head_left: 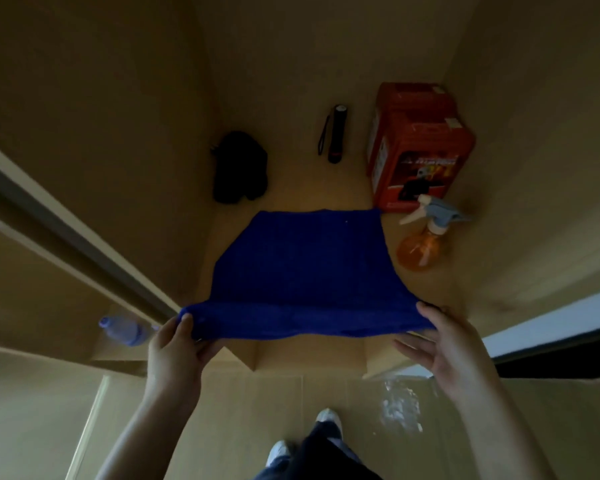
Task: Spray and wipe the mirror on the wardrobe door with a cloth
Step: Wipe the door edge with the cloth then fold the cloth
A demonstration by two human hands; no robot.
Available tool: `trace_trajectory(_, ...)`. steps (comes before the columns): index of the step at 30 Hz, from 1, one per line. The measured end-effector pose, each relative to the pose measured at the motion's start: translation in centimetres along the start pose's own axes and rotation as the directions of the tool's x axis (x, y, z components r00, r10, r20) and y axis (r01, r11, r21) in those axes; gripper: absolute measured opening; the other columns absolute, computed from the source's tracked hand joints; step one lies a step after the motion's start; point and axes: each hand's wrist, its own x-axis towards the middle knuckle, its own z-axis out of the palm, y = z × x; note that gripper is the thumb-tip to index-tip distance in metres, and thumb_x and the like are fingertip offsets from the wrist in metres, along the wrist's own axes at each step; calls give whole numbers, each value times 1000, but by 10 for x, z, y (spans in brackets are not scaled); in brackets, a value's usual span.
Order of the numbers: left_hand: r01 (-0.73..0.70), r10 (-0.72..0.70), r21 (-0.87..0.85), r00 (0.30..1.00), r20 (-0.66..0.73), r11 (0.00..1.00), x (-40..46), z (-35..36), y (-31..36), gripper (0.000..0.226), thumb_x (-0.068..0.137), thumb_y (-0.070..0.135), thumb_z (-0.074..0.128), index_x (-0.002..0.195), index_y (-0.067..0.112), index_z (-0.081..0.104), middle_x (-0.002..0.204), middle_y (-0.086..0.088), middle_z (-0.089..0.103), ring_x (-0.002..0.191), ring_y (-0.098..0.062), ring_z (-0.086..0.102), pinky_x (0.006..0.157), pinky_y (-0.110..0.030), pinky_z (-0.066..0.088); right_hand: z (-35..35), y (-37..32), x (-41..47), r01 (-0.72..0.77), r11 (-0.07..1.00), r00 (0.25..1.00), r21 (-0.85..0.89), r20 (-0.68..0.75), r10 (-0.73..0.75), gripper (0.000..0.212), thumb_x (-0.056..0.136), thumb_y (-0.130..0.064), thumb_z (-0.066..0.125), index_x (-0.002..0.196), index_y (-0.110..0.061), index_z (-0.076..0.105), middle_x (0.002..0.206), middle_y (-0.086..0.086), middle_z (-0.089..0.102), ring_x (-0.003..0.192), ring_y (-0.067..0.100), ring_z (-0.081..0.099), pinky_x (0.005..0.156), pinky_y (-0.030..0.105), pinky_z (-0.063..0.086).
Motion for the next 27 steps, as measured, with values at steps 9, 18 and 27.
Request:
trace_trajectory(9, -295, 205, 392, 945, 256, 871, 10, -11, 32, 21, 102, 9, 46, 95, 16, 65, 104, -15, 66, 87, -26, 68, 61, -23, 59, -1, -9, -13, 270, 945, 960, -186, 124, -250, 24, 94, -3, 56, 117, -10, 60, 113, 15, 66, 89, 25, 72, 76, 39, 59)
trace_trajectory(18, -647, 466, 513, 763, 449, 565, -7, -2, 90, 5, 87, 21, 70, 91, 22, 67, 89, -6, 72, 89, -19, 70, 87, -44, 56, -3, -73, -15, 594, 629, 804, -503, 343, -486, 25, 88, 1, 65, 111, -8, 65, 98, 8, 71, 88, 11, 71, 73, 17, 55)
trace_trajectory(27, -637, 826, 746, 304, 475, -195, -75, 7, 157, 53, 96, 60, 29, 94, 14, 56, 67, -5, 59, 59, -26, 59, 63, -47, 54, 5, -151, -58, 790, 567, 613, -234, 334, -716, 19, 82, -28, 73, 101, -23, 69, 121, 9, 61, 109, 14, 61, 88, 21, 48)
